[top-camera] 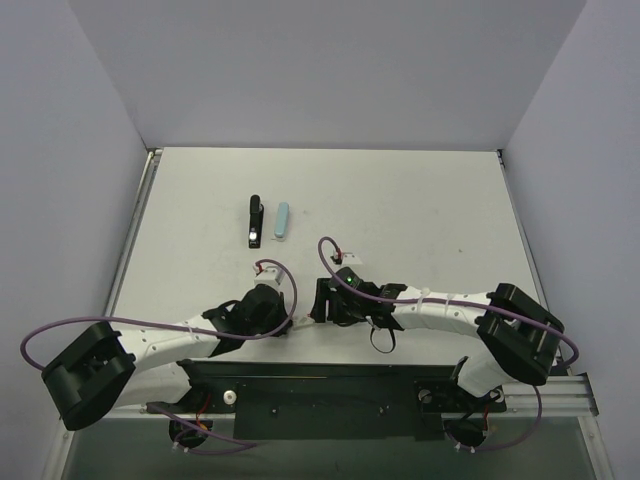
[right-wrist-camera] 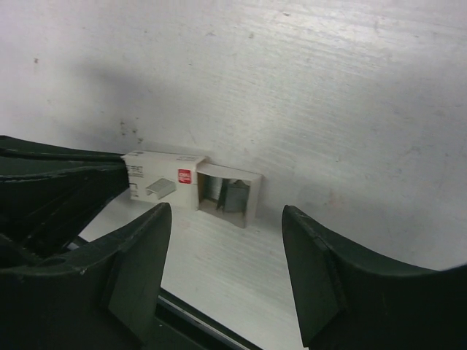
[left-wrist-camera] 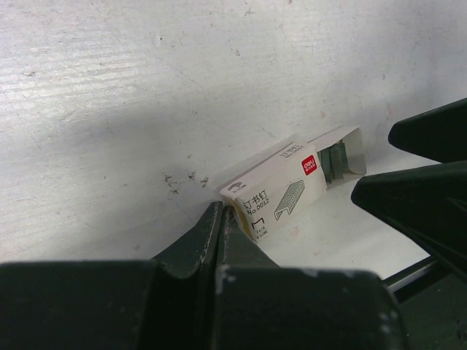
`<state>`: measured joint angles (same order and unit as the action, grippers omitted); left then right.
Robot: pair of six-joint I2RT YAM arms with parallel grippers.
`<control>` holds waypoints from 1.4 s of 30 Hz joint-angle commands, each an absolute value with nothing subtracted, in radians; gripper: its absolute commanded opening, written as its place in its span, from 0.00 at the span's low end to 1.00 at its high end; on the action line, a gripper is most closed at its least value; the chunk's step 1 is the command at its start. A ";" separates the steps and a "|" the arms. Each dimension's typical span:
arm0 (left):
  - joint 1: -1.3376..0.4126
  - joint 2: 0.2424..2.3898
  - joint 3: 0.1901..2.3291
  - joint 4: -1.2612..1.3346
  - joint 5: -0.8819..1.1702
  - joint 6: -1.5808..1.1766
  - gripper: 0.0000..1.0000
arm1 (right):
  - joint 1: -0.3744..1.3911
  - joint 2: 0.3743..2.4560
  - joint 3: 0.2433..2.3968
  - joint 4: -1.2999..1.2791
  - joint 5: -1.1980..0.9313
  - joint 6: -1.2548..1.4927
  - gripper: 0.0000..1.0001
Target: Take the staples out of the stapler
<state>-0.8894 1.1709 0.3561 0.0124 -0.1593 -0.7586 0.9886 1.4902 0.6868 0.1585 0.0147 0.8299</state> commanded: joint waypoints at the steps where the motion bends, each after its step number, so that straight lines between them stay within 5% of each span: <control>1: -0.894 1.197 0.357 -0.015 -0.156 -0.736 0.00 | 0.982 1.512 0.672 0.247 -0.044 0.867 0.58; 42: -0.896 1.264 0.348 0.074 -0.118 -0.741 0.00 | 0.982 1.657 0.712 0.377 -0.184 0.925 0.59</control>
